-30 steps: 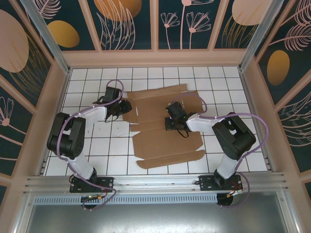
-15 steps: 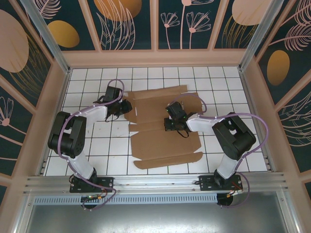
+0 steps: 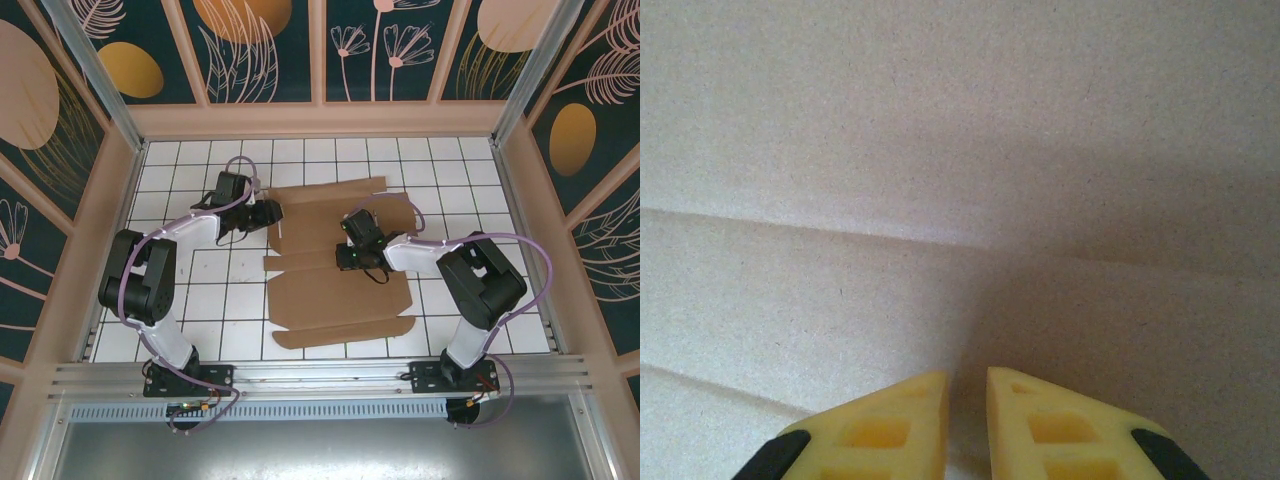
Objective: Fold the paper box
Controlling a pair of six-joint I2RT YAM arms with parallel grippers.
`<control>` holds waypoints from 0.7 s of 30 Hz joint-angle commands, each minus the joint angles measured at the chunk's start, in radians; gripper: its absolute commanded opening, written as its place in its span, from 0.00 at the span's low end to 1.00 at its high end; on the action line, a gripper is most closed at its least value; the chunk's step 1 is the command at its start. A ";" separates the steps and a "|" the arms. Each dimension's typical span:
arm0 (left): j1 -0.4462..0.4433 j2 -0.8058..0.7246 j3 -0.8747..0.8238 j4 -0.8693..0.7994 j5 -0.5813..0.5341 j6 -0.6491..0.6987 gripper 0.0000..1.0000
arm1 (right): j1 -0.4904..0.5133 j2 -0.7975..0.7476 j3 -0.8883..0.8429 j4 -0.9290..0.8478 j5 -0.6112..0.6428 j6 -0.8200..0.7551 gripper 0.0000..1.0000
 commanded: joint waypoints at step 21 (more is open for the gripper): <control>0.005 0.063 0.019 0.019 0.076 -0.027 0.29 | 0.002 0.018 0.018 -0.010 -0.064 -0.021 0.19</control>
